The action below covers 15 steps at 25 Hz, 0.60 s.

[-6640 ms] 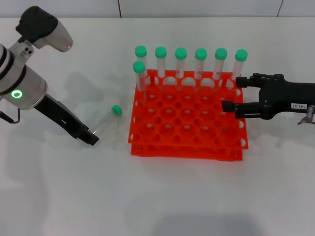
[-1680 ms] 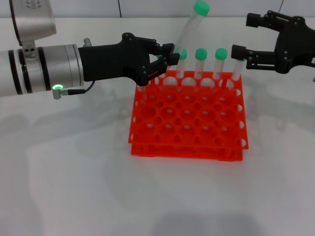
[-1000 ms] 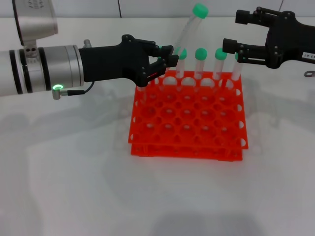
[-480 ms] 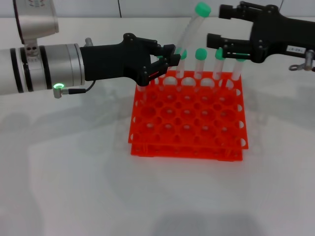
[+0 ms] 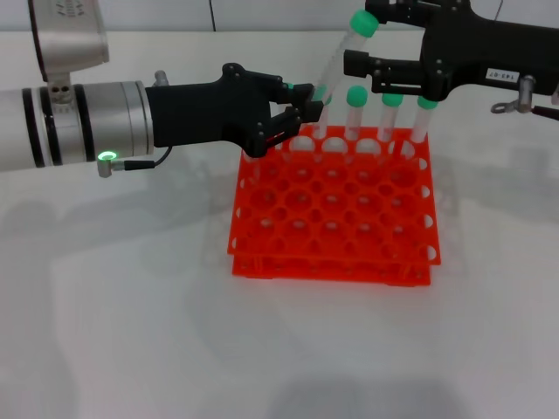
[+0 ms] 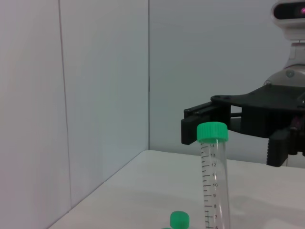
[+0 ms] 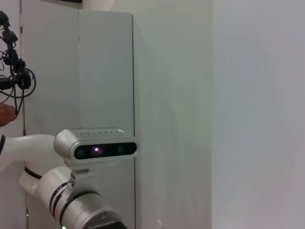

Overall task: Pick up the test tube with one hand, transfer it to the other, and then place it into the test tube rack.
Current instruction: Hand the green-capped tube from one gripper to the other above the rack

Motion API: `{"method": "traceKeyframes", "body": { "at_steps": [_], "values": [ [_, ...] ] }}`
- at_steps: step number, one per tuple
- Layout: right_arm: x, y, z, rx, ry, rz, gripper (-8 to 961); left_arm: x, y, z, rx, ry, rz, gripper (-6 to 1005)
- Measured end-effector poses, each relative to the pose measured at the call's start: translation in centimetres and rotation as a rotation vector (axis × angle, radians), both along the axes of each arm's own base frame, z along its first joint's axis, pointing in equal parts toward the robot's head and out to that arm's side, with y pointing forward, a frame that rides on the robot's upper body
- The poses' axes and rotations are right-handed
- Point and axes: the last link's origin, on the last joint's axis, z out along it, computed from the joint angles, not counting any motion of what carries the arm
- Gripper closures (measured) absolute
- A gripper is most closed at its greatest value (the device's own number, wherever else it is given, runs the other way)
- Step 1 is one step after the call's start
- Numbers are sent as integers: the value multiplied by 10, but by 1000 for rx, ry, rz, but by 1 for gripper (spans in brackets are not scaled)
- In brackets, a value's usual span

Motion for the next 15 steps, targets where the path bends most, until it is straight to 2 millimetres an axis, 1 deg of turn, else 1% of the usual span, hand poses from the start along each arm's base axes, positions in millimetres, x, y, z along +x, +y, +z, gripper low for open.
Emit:
{"method": "traceKeyframes", "body": {
  "at_steps": [15],
  "values": [
    [-2,4,-4,4,-17,-13,203,0,0,1,2,0,-1,808]
  ]
}}
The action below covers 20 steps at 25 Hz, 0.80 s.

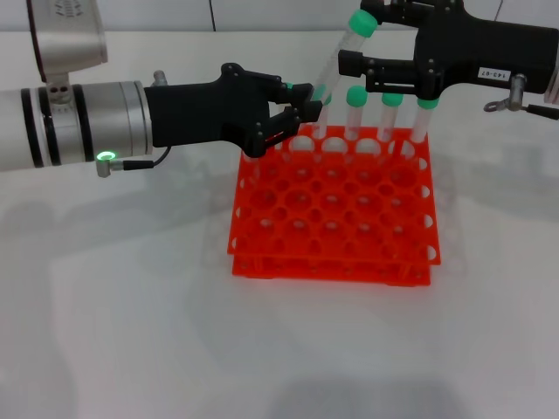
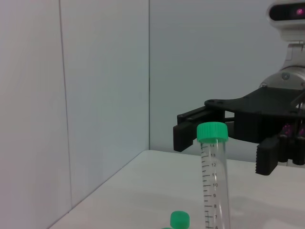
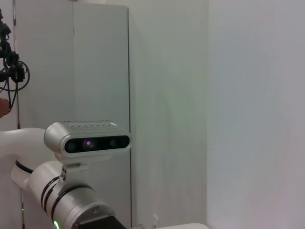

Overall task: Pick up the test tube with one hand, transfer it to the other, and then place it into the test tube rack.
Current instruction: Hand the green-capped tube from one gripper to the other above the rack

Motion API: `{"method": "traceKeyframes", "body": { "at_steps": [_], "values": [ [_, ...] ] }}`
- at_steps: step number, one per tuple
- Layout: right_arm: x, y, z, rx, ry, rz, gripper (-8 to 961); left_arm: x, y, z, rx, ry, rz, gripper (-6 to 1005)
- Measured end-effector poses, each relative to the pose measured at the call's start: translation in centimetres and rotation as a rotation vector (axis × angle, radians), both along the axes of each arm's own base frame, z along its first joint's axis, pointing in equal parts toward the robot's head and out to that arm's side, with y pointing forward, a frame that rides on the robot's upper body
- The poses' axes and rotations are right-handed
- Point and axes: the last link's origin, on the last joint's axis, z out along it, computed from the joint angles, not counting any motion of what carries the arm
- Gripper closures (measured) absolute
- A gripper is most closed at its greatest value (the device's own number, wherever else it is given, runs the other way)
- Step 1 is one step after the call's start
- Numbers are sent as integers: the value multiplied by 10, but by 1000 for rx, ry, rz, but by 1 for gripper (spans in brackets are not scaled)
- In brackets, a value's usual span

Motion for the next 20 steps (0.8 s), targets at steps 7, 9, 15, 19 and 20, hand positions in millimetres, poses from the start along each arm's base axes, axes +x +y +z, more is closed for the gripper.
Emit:
{"method": "traceKeyframes", "body": {
  "at_steps": [7,9,15,19,20],
  "values": [
    [1,1,0,6,-2,-8,250,1,1,0,1,1,-2,808],
    [0,2,0,8,-2,-11,295,1,1,0,1,1,-2,808],
    [-2,4,0,10,-1,-10,466,1,1,0,1,1,-2,808],
    [-3,4,1,9,0,-9,586,0,1,1,2,3,-1,808],
    [-3,4,1,10,1,-8,587,0,1,1,3,3,-1,808]
  ]
}}
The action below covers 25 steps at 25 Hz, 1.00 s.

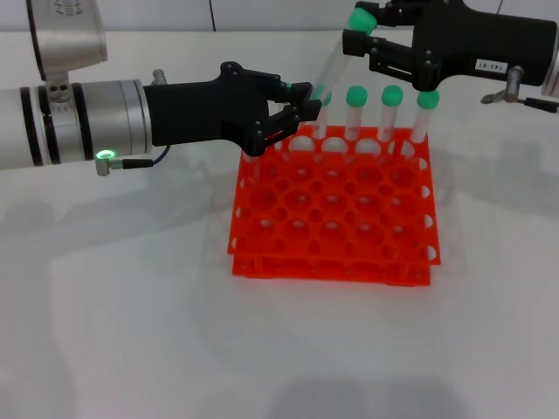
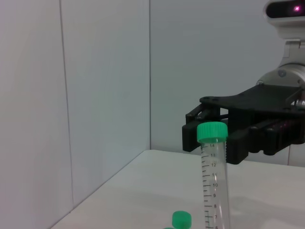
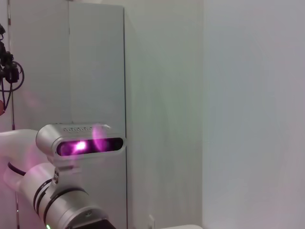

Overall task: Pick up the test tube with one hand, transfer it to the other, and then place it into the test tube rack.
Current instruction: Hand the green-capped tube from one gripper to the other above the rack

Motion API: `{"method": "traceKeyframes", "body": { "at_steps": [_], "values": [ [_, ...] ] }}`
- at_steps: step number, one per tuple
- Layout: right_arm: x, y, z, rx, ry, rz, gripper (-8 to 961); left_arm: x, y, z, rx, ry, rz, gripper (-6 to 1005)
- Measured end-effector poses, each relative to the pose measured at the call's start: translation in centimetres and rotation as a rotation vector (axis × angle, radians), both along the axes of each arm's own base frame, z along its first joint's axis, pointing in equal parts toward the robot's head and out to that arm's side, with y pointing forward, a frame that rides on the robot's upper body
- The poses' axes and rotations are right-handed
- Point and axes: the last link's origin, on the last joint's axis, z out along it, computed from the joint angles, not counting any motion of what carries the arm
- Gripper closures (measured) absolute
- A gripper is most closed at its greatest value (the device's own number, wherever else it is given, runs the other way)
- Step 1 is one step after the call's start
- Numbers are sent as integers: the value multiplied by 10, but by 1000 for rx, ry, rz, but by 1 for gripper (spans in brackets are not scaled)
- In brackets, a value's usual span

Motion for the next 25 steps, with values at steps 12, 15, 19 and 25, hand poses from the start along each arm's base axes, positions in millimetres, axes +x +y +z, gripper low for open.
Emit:
{"method": "traceKeyframes", "body": {
  "at_steps": [12,15,19,25],
  "values": [
    [-1,1,0,-1,1,-1,643,0,0,0,1,1,0,807],
    [-1,1,0,-3,1,-2,662,0,0,0,-1,-1,1,807],
    [0,0,0,-6,3,-5,665,0,-1,-1,-1,-5,3,807],
    [0,0,0,-13,1,-5,670,-1,-1,-2,2,-11,10,807]
  ]
}}
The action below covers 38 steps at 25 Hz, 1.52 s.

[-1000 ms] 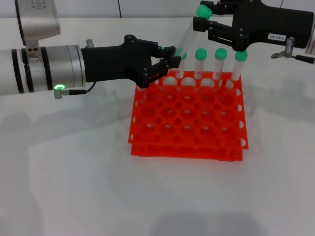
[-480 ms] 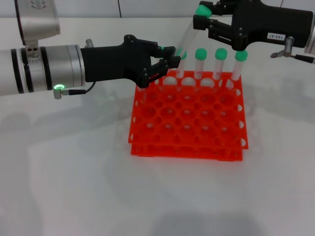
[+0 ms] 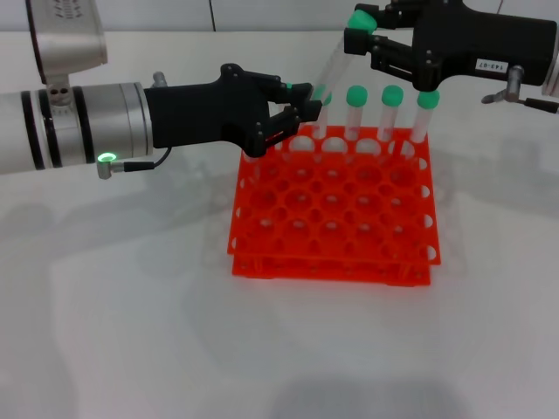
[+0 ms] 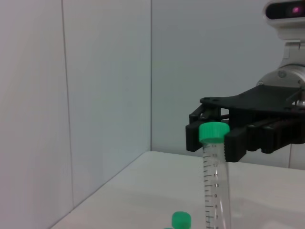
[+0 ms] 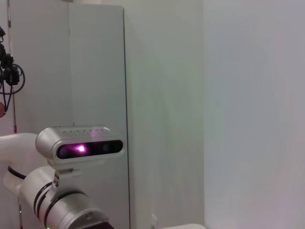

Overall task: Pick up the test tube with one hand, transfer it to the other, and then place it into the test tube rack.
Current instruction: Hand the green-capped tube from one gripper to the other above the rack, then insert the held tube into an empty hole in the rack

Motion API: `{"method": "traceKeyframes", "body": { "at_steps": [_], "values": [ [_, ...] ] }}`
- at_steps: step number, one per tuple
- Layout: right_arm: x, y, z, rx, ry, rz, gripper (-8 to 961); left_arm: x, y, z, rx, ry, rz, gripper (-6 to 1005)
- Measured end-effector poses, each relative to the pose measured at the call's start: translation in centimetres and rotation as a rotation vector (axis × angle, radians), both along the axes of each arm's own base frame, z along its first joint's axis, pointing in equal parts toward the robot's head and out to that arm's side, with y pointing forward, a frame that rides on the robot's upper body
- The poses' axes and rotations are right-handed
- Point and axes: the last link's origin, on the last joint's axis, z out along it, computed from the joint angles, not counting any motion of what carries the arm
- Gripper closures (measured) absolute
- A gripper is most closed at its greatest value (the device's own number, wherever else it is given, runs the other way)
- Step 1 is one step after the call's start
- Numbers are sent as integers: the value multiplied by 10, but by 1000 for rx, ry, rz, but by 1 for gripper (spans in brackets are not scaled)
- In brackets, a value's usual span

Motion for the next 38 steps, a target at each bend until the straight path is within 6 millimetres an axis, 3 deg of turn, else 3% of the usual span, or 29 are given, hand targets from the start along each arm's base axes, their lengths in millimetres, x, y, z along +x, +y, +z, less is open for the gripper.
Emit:
{"method": "traceKeyframes", "body": {
  "at_steps": [9,23,26,29,34,38],
  "values": [
    [0,0,0,-2,-2,0,677,0,1,0,-5,-5,17,807],
    [0,0,1,2,-3,0,688,0,0,0,-34,-17,57,546],
    [0,0,1,3,-3,-4,688,2,2,7,-36,-23,82,497],
    [0,1,1,3,-3,-6,689,3,2,16,-39,-21,110,295],
    [2,0,1,4,-3,-10,689,1,-4,36,-73,14,203,115],
    [3,-1,0,-1,0,-17,689,-3,-13,47,-104,77,249,116]
  ]
}}
